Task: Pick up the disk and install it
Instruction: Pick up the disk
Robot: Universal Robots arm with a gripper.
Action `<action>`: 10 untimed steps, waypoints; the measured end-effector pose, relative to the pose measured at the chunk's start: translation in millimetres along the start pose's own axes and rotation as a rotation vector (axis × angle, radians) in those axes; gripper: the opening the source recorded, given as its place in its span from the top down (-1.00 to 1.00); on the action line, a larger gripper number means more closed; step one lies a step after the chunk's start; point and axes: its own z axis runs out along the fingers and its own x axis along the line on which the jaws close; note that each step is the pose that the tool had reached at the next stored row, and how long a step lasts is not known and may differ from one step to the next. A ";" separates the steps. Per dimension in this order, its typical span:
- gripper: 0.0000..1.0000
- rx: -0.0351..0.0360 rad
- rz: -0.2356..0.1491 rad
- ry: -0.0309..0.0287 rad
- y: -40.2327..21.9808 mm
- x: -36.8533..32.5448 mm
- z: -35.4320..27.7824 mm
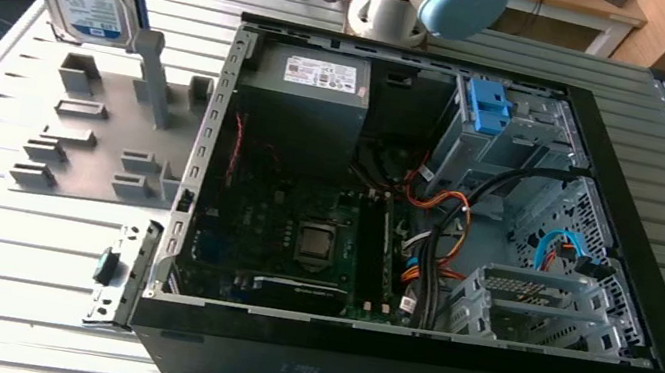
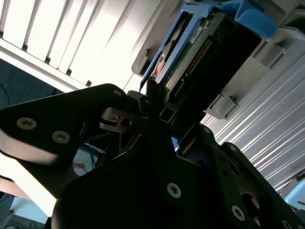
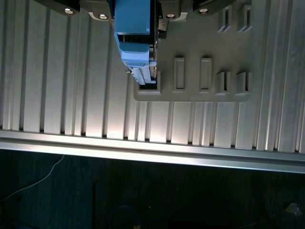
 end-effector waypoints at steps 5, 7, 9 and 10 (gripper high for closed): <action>0.26 0.0000 0.000 0.0000 0.1 -0.1 -4.1; 0.26 0.0000 0.000 0.0000 0.1 -0.2 -5.8; 0.26 0.0000 0.000 0.0000 0.2 -0.2 -7.2; 0.26 -0.0001 0.000 0.0000 0.2 -0.2 -8.1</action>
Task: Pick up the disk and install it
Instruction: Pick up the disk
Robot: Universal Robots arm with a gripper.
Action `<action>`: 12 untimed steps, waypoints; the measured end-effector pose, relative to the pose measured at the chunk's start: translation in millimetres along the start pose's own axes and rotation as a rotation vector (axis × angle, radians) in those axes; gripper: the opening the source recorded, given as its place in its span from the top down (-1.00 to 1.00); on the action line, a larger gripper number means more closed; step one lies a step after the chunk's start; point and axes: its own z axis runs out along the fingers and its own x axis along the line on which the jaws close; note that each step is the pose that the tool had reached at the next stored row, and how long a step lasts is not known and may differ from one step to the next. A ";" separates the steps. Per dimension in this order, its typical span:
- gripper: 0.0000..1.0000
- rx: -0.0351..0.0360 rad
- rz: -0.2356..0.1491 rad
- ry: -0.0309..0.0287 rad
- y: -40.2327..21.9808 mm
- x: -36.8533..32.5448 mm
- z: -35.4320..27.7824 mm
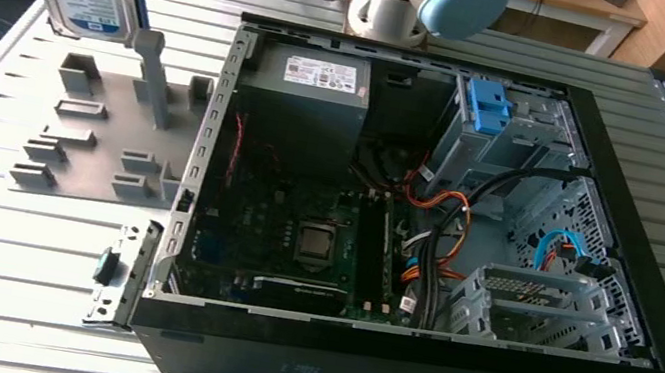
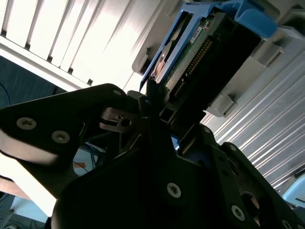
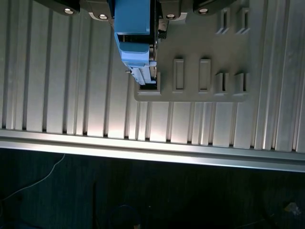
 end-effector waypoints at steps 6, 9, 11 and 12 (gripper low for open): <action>0.26 0.0001 0.000 -0.0002 0.1 -0.1 -5.2; 0.26 0.0002 0.000 -0.0003 0.2 -0.2 -7.6; 0.26 0.0001 0.000 -0.0002 0.2 -0.2 -9.2; 0.26 0.0001 0.000 -0.0002 0.2 -0.3 -10.0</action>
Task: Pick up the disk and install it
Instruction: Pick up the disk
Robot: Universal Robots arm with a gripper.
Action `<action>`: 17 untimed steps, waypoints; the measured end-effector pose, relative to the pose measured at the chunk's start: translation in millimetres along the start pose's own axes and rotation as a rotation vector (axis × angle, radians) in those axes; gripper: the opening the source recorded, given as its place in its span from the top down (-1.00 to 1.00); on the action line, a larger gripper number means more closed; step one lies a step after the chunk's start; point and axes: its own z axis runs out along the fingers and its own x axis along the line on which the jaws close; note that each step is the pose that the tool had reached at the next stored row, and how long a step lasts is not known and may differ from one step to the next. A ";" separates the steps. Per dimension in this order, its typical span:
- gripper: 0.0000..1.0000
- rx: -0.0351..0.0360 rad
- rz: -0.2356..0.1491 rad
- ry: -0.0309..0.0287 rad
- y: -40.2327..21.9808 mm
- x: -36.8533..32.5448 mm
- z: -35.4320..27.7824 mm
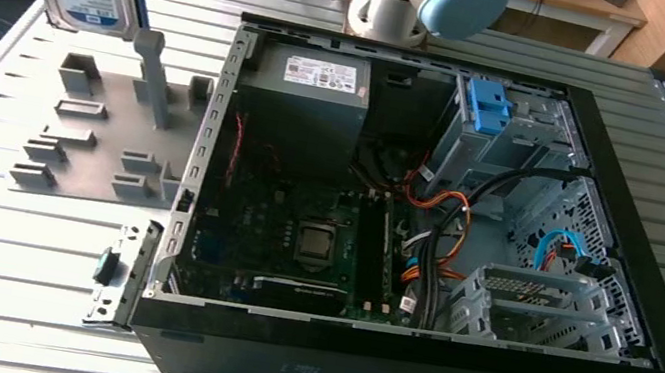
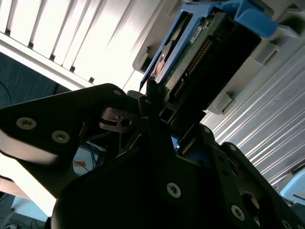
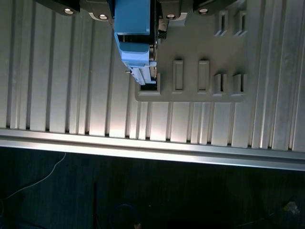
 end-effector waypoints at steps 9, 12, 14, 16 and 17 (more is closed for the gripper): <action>0.26 0.0000 0.000 0.0000 0.2 -0.2 -7.5; 0.26 0.0000 0.000 0.0000 0.2 -0.3 -9.9; 0.26 0.0000 0.000 0.0000 0.2 -0.3 -11.6; 0.26 0.0000 0.000 0.0000 0.3 -0.4 -13.5; 0.26 0.0000 0.000 0.0000 0.3 -0.4 -14.5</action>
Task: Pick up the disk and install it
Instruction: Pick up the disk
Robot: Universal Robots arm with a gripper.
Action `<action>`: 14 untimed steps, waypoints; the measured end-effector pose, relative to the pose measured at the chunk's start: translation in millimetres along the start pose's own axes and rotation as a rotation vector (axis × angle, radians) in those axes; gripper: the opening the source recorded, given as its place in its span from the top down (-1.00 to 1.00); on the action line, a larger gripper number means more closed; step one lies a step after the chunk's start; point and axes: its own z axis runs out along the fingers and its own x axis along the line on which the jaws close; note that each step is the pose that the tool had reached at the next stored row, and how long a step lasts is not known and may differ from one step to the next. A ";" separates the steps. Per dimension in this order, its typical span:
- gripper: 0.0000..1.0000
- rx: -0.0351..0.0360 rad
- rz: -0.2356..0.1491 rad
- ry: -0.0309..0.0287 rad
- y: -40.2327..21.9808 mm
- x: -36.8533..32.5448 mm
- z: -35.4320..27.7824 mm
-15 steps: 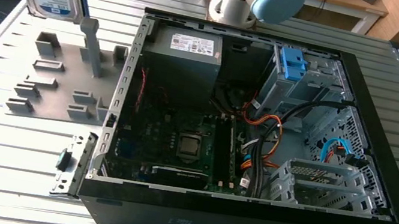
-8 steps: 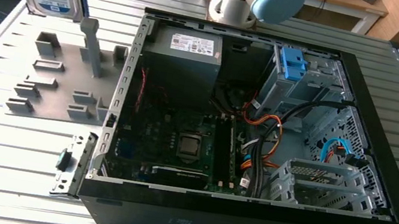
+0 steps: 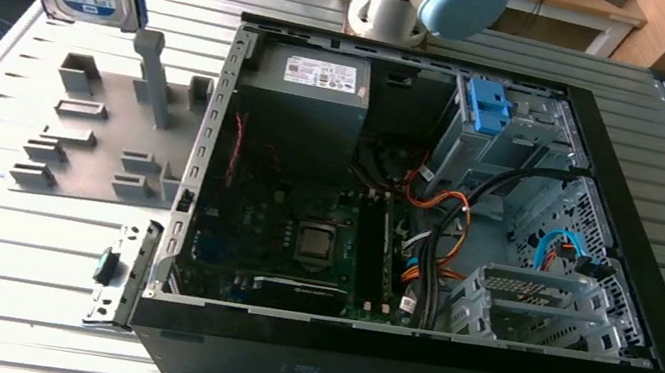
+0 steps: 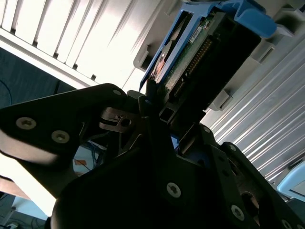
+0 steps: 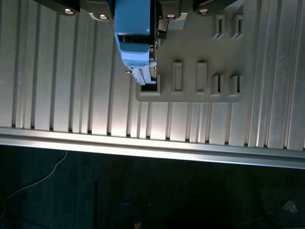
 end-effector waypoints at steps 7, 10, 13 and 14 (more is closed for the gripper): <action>0.26 0.0001 0.000 0.0000 0.2 -0.2 -8.6; 0.26 0.0000 0.000 0.0000 0.3 -0.3 -12.9; 0.26 0.0001 0.000 0.0000 0.3 -0.4 -16.7; 0.26 0.0001 0.000 0.0000 0.4 -0.5 -18.0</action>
